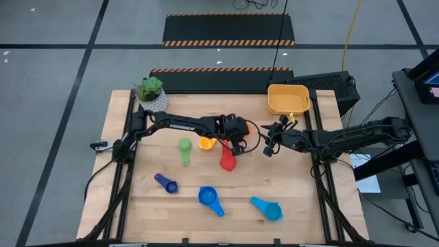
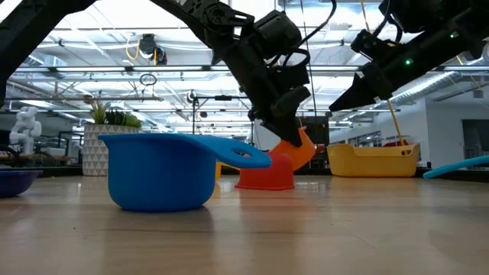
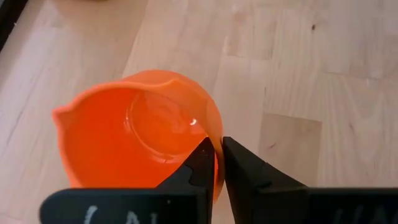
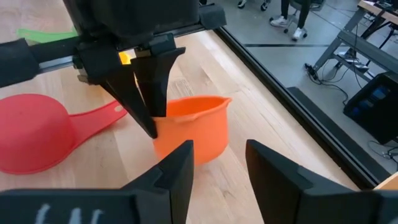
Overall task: Nest measuring cups in basket
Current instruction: Put the orange measuring cup into the yellow bin
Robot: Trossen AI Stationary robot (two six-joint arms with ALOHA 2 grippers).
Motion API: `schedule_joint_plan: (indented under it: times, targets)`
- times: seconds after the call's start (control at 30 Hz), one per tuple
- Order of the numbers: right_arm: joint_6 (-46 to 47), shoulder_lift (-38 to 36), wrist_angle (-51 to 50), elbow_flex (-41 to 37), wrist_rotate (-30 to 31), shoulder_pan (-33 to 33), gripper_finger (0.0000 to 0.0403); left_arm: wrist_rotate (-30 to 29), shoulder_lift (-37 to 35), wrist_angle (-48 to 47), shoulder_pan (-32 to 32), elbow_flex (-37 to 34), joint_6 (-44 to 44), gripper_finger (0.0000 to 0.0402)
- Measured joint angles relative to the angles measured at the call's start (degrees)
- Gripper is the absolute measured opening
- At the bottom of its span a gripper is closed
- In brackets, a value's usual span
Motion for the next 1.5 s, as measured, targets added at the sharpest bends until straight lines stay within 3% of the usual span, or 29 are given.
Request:
schedule_joint_plan:
  times: [0.5,0.9,1.33,1.5]
  targets:
    - [1.2,0.0,0.0,0.0,0.0,0.0,0.014,0.1,0.0,2.1,1.7,-0.3,-2.3,0.0037]
    - [2.8,0.0,-0.9,0.0,-0.2,0.1,0.014,0.1,0.0,3.0,2.6,-0.3,-2.0,0.0098]
    - [5.4,0.0,-4.1,0.0,-2.9,0.1,0.014,-0.1,-8.3,-8.8,0.5,1.3,2.9,0.0104]
    - [8.0,0.0,-6.0,0.0,-6.7,0.1,0.014,-9.2,-10.4,-16.3,0.5,1.4,7.1,0.0104]
